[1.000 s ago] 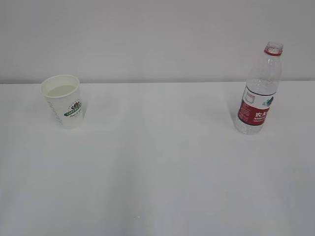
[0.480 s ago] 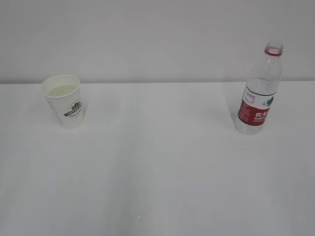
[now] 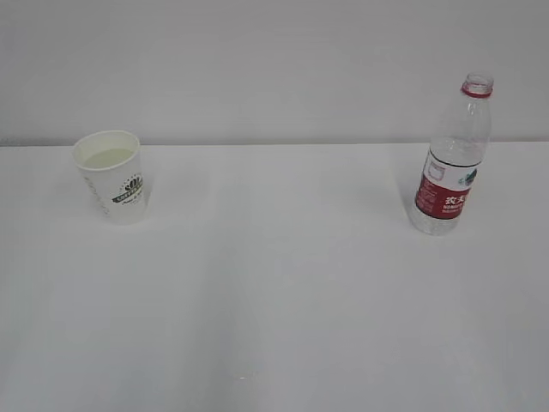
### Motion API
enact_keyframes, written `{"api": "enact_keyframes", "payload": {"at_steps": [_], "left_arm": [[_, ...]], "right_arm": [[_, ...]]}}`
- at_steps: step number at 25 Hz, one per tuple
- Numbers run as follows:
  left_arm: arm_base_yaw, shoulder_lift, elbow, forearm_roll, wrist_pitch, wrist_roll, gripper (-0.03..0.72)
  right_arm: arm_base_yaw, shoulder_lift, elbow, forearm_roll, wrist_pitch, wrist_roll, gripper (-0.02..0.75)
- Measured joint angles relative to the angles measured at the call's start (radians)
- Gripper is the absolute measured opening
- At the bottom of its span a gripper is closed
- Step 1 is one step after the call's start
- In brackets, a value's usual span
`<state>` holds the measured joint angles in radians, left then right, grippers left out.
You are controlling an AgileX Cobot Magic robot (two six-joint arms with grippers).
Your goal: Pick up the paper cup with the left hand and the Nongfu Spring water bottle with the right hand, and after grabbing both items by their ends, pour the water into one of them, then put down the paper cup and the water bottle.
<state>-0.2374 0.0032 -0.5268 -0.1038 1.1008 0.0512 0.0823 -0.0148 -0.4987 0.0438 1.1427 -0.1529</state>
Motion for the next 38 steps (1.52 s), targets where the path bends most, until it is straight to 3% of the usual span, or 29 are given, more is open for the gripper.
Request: {"api": "enact_keyframes", "payload": {"at_steps": [10,20,38], "left_arm": [[0.0,0.0,0.0,-0.002,0.0,0.0,0.524],[0.119,0.0,0.0,-0.002,0.0,0.0,0.524],[0.122,0.0,0.0,-0.002,0.0,0.0,0.524]], "right_arm": [[0.0,0.0,0.0,0.0,0.0,0.0,0.554],[0.0,0.0,0.0,0.0,0.0,0.0,0.554],[0.005,0.0,0.0,0.0,0.0,0.0,0.553]]}}
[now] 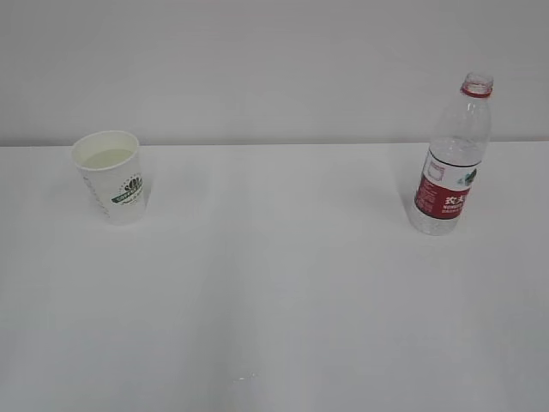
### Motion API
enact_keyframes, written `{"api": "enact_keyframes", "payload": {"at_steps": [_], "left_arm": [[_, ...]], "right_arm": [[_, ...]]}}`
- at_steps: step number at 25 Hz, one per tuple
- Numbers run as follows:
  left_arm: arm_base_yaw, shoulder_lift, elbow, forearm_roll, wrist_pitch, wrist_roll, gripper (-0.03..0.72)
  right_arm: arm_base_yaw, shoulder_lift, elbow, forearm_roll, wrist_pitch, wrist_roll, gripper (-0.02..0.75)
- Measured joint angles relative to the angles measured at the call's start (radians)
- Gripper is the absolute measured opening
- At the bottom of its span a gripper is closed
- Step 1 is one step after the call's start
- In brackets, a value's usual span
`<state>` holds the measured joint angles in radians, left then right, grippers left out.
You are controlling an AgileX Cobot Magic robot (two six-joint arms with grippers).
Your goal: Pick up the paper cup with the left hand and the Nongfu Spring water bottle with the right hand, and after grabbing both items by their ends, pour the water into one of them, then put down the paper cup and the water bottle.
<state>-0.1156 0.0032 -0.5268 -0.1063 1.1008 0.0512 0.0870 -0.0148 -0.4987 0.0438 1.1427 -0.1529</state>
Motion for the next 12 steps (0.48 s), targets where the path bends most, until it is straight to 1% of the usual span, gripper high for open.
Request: {"api": "enact_keyframes", "payload": {"at_steps": [12], "left_arm": [[0.0,0.0,0.0,0.0,0.0,0.0,0.524]], "right_arm": [[0.0,0.0,0.0,0.0,0.0,0.0,0.553]]}}
